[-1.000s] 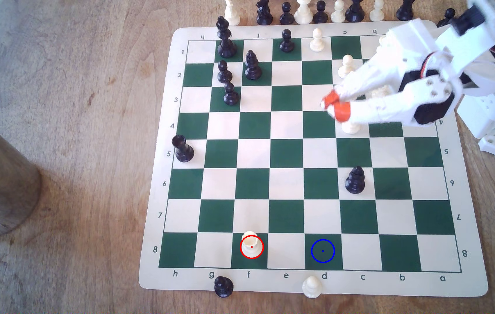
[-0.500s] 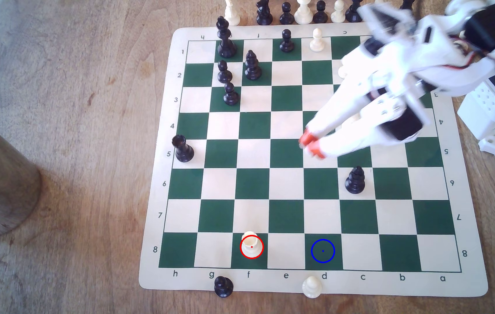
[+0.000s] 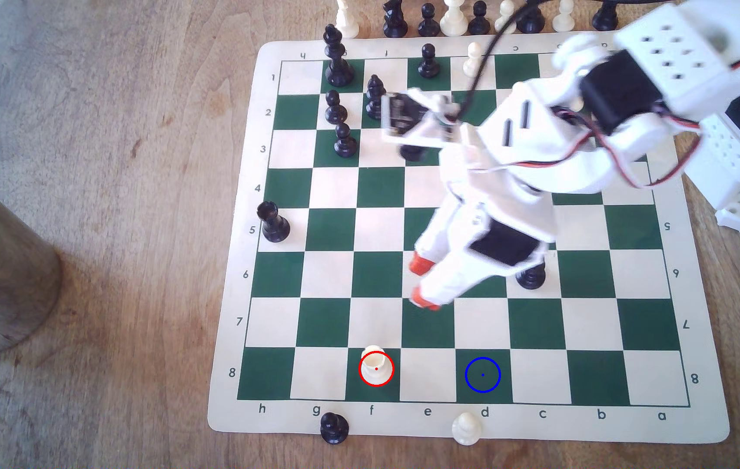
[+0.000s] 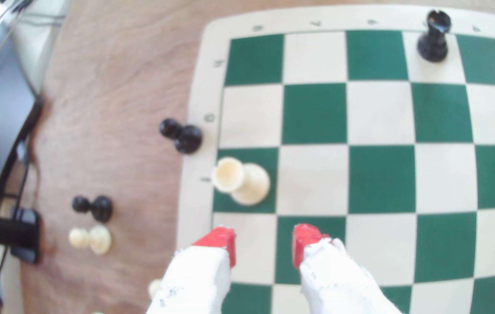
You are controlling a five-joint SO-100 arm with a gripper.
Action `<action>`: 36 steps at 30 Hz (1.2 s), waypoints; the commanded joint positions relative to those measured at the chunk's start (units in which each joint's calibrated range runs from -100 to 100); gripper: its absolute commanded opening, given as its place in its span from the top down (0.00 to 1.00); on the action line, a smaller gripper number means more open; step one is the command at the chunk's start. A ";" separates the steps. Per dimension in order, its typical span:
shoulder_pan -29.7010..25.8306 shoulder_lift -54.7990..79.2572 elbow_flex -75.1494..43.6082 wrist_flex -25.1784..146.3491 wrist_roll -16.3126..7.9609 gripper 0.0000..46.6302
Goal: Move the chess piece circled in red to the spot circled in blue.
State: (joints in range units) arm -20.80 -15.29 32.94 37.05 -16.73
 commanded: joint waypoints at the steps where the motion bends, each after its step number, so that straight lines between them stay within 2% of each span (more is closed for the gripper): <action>1: -0.20 10.71 -24.42 7.50 -2.00 0.67; 3: -0.36 13.59 -28.05 8.98 -2.10 0.59; 5: -0.36 15.04 -29.59 8.73 -2.05 0.56; 24: -1.85 29.89 -41.65 13.89 -3.08 0.61; 36: -2.47 34.31 -43.19 15.69 -3.22 0.59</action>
State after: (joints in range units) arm -22.57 20.07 -4.11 53.15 -19.66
